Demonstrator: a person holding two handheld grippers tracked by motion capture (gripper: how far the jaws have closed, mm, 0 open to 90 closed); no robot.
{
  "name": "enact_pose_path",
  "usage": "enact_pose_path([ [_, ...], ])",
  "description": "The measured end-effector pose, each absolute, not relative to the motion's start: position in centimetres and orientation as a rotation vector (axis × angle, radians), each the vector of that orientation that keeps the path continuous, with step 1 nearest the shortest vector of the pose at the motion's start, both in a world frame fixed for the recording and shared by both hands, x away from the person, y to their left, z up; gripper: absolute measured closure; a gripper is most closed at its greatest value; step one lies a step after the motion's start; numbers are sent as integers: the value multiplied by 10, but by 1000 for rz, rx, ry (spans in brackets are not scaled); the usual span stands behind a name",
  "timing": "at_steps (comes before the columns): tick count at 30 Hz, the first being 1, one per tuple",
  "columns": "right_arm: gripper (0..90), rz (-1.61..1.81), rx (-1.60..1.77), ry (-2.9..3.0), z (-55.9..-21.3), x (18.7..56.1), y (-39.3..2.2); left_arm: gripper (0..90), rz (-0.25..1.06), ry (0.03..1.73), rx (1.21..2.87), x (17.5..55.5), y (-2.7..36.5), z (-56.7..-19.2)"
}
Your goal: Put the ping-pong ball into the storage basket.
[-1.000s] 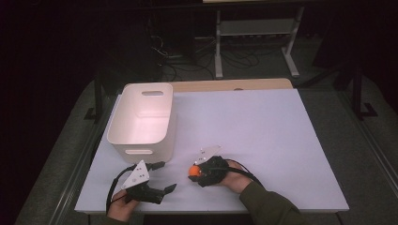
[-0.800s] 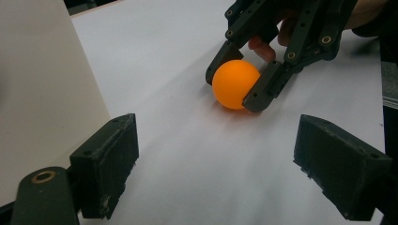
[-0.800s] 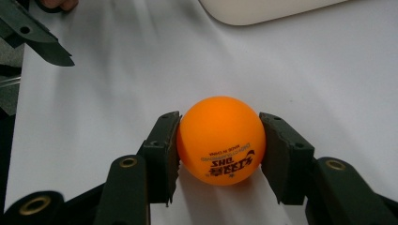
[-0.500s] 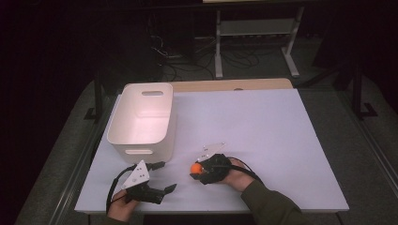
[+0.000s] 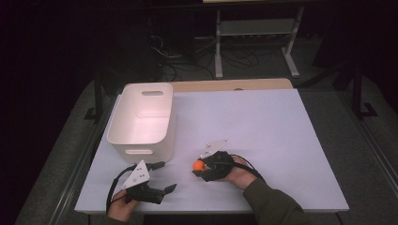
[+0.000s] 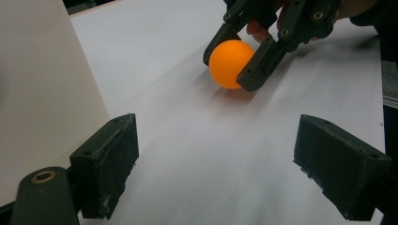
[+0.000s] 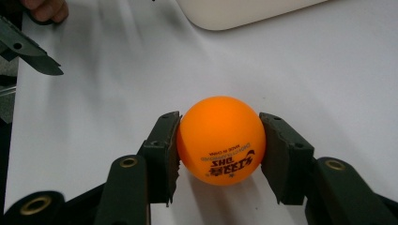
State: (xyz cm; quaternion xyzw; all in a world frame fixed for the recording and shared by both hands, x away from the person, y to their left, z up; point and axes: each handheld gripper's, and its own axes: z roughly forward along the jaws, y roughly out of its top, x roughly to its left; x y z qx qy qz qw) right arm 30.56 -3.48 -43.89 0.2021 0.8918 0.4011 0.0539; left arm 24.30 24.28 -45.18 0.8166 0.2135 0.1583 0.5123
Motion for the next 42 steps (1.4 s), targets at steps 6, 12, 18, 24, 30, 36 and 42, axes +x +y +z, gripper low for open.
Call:
enact_pose_path([
  [6,496,1230,627,2702,-436,308,-38,142,380,514,1964,243,243,-452],
  [12,496,1239,651,2695,-432,310,-41,142,379,515,1964,243,243,-452],
  [18,496,1238,653,2694,-430,311,-42,141,378,517,1963,244,243,-452],
  [24,497,1245,659,2683,-424,314,-41,141,378,517,1961,243,243,-452],
  [30,496,1249,651,2677,-421,317,-39,142,379,516,1959,243,243,-452],
  [36,497,1238,656,2676,-418,319,-38,142,379,517,1959,243,243,-452],
  [42,496,1235,664,2670,-416,323,-37,142,380,516,1958,243,243,-452],
])
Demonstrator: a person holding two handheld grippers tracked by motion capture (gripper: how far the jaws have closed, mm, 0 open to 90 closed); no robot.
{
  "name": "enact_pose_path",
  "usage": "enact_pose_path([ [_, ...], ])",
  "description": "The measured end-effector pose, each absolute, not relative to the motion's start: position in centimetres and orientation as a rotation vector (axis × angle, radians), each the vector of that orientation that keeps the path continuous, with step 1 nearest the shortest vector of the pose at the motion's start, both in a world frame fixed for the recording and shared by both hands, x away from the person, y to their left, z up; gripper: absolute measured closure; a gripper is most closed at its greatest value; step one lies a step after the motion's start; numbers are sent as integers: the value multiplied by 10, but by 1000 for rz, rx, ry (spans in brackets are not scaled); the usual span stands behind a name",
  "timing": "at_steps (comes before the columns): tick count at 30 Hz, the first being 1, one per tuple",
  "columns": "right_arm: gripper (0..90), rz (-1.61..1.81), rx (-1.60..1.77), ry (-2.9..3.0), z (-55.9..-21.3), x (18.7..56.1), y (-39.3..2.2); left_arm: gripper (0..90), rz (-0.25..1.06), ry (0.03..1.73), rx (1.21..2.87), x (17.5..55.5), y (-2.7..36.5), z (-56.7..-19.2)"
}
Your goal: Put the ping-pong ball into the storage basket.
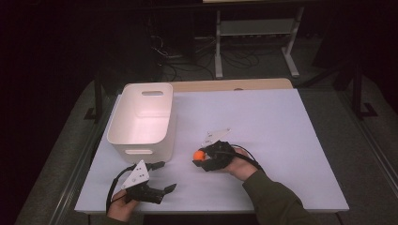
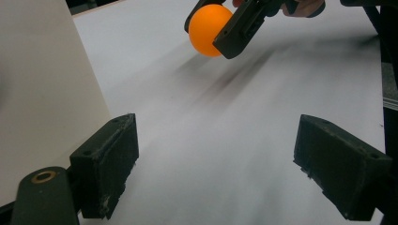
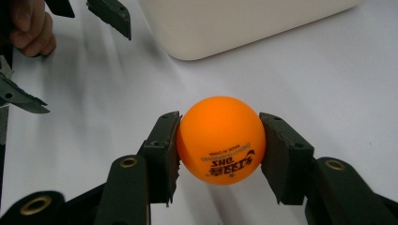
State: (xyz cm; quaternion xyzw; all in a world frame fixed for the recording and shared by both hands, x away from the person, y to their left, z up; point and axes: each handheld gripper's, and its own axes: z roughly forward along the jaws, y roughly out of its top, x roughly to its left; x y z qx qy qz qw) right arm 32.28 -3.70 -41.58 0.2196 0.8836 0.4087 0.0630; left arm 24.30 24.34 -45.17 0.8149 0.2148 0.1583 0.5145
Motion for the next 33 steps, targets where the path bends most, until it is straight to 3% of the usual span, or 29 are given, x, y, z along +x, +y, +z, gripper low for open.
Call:
enact_pose_path([
  [33,496,1224,649,2680,-396,338,-24,142,376,521,1952,243,244,-452],
])
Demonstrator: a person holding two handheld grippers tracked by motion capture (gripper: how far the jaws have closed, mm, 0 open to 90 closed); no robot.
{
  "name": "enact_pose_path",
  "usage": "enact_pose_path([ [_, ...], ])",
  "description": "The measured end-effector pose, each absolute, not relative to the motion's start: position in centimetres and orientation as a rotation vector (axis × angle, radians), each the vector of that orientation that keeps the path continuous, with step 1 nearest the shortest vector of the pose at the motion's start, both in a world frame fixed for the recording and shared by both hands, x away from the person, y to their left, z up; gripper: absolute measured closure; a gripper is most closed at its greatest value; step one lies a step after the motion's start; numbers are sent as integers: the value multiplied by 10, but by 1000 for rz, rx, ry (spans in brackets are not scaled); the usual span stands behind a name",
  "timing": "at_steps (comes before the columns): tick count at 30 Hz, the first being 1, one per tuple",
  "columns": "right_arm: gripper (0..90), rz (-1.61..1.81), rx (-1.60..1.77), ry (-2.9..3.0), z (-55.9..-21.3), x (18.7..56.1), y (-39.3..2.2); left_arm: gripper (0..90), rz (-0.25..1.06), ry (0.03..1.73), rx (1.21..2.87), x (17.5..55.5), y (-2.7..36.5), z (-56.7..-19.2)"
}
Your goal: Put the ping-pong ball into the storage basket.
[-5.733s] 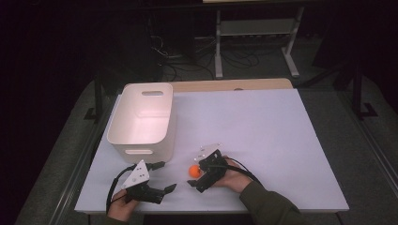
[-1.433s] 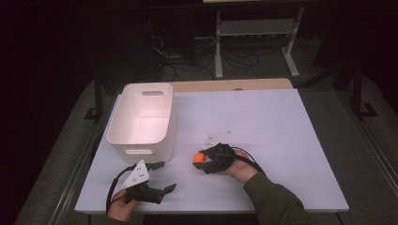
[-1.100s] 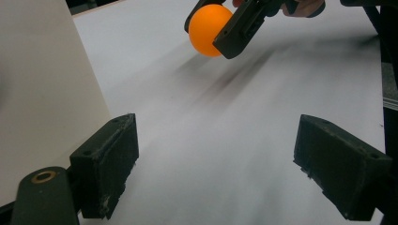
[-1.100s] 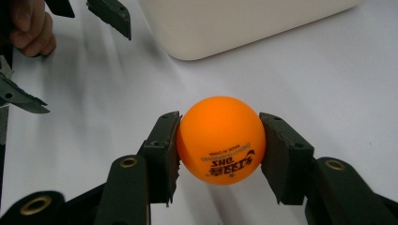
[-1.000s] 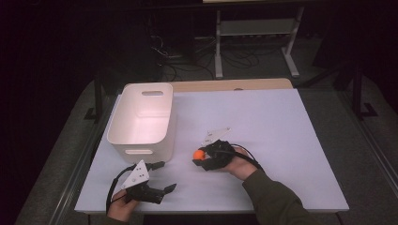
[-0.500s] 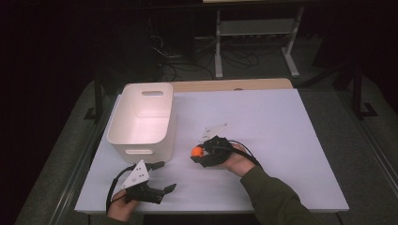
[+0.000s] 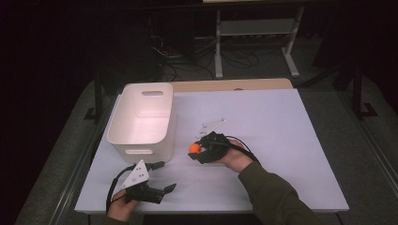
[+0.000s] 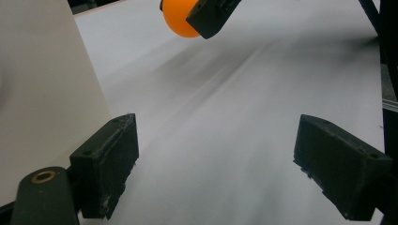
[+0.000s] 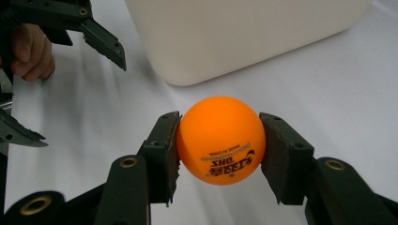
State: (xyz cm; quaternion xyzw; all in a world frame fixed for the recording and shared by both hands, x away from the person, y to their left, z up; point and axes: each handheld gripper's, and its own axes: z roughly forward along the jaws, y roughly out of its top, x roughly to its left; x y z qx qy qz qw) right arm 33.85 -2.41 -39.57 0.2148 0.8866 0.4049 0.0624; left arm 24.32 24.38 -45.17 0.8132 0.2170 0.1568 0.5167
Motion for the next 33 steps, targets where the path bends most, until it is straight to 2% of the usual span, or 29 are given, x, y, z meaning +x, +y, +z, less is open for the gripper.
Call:
enact_pose_path([
  [33,497,1265,624,2677,-368,346,-21,142,375,521,1955,243,244,-452],
])
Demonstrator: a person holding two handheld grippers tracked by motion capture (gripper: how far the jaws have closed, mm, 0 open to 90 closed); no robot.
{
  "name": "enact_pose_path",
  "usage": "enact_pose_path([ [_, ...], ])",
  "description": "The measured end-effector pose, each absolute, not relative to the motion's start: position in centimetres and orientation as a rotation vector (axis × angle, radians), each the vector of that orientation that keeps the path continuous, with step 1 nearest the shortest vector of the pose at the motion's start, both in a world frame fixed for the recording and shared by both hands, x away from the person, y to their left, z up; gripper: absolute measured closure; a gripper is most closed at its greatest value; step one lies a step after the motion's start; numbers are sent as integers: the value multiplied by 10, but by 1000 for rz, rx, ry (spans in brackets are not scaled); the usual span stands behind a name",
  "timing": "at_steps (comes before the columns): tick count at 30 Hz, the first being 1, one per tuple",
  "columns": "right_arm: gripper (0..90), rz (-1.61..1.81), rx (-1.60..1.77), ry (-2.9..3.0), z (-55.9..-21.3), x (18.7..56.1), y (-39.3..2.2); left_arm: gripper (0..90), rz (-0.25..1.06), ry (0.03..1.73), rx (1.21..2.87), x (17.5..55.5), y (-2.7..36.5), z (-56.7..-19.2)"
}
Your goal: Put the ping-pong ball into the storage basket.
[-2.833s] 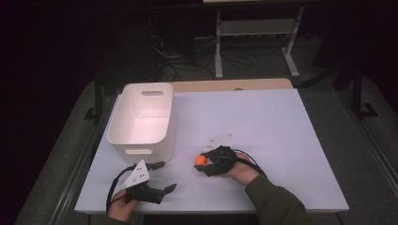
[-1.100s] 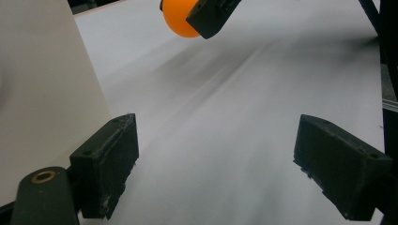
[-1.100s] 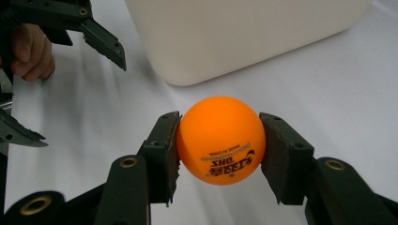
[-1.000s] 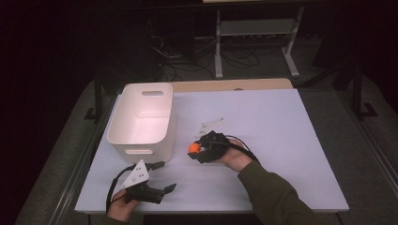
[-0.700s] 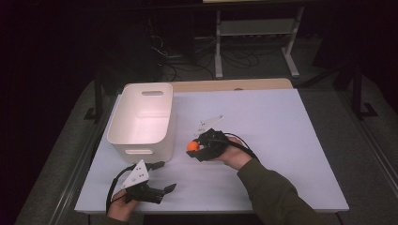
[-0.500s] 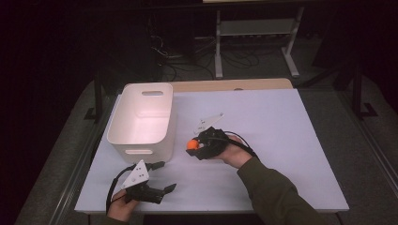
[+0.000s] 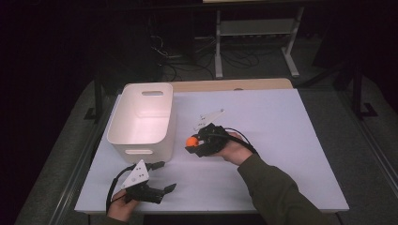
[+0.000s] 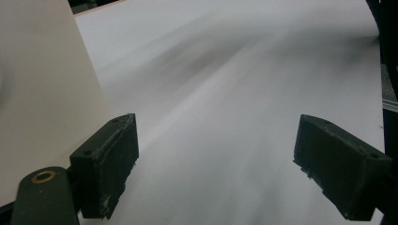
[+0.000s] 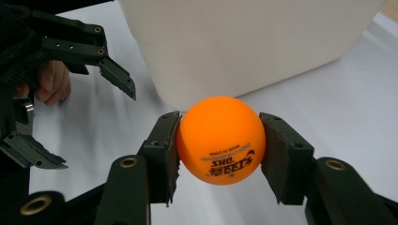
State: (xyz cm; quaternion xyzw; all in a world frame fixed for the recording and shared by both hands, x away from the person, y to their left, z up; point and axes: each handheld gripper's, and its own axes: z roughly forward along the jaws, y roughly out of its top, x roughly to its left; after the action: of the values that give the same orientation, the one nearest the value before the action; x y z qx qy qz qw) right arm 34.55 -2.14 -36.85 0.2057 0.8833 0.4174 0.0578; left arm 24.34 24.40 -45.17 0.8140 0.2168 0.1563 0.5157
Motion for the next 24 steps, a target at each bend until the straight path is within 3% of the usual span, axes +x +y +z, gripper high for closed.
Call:
enact_pose_path([
  [24,497,1272,596,2661,-340,352,-22,141,377,521,1953,243,244,-452],
])
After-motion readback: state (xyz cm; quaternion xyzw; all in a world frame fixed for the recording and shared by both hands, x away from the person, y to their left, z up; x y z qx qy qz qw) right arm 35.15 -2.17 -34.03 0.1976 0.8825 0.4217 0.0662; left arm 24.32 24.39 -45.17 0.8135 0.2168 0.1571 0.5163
